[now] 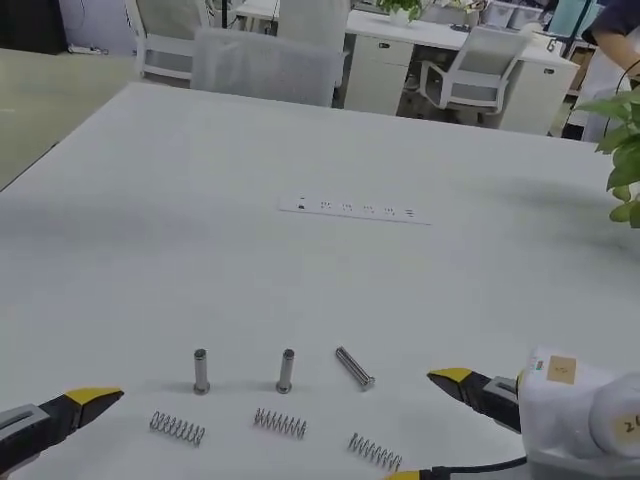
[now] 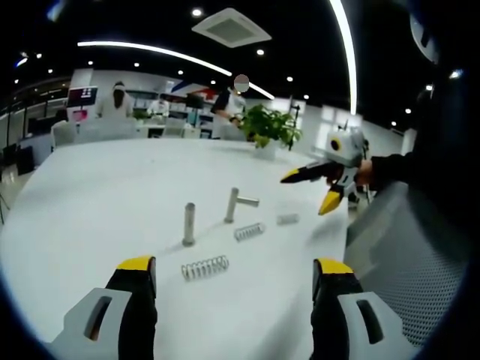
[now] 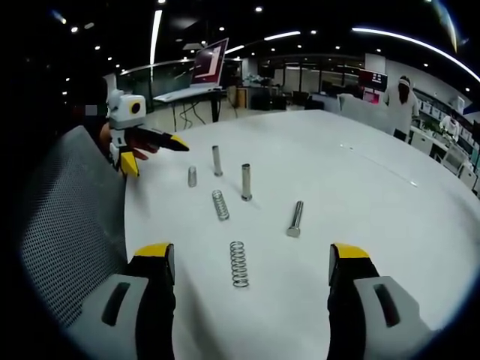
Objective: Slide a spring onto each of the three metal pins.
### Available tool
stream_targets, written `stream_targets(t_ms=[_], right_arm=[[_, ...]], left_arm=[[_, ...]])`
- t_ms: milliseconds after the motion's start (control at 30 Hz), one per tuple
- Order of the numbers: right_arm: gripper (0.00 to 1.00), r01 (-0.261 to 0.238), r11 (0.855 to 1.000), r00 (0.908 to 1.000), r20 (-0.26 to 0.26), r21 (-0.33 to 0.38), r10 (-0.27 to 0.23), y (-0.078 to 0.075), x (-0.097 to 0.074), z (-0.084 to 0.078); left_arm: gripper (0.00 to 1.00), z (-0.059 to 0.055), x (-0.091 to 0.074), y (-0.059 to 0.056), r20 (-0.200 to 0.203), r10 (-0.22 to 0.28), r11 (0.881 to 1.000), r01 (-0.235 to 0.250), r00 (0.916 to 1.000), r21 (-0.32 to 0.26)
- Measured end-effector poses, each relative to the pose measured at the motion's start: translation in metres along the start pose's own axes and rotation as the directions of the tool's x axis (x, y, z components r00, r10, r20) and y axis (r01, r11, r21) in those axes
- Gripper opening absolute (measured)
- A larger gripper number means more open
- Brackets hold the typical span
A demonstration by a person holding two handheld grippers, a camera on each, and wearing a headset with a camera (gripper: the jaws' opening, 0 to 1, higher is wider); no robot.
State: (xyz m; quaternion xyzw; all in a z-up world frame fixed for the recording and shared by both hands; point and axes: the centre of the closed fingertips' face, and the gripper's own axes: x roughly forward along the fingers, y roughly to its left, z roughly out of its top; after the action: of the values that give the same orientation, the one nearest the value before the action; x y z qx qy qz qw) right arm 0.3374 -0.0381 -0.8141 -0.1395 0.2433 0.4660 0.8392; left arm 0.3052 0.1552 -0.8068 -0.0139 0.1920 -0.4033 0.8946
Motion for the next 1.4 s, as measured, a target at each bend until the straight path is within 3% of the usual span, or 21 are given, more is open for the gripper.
stream_targets(t_ms=[233,400,567,733,1033,1167,1400], right_arm=[[0.84,0.007,1.000,1.0000,-0.005,-0.010,-0.007,-0.005,0.002,0.004],[0.81,0.021,1.000,0.9997,0.015,-0.020,-0.021,-0.013,0.003,0.019],[0.78,0.030,0.998,0.9994,-0.013,-0.046,-0.031,-0.024,0.008,0.028],[0.74,0.034,0.998,0.9994,-0.005,-0.044,-0.034,-0.034,0.018,0.045],[0.66,0.036,0.998,0.9968,-0.070,-0.043,-0.039,-0.047,0.040,0.049],[0.58,0.047,0.999,0.9901,-0.131,-0.016,-0.049,-0.055,0.048,0.041],[0.45,0.060,0.998,0.9819,-0.182,0.025,-0.054,-0.065,0.063,0.039]], left_arm=[[0.82,0.001,-0.001,0.001,0.007,0.005,1.000,-0.005,1.0000,-0.003],[0.82,0.002,-0.002,0.001,0.011,0.007,1.000,-0.007,0.9999,-0.002],[0.82,0.003,-0.003,0.001,0.012,0.007,1.000,-0.007,0.9999,0.002],[0.81,0.003,-0.006,0.001,0.011,0.012,1.000,-0.012,0.9999,0.002],[0.81,0.003,-0.008,0.001,0.014,0.021,1.000,-0.021,0.9997,0.000],[0.80,0.002,-0.009,0.000,0.009,0.019,1.000,-0.019,0.9998,0.002],[0.80,0.002,-0.009,0.002,0.003,0.025,1.000,-0.025,0.9997,0.005]])
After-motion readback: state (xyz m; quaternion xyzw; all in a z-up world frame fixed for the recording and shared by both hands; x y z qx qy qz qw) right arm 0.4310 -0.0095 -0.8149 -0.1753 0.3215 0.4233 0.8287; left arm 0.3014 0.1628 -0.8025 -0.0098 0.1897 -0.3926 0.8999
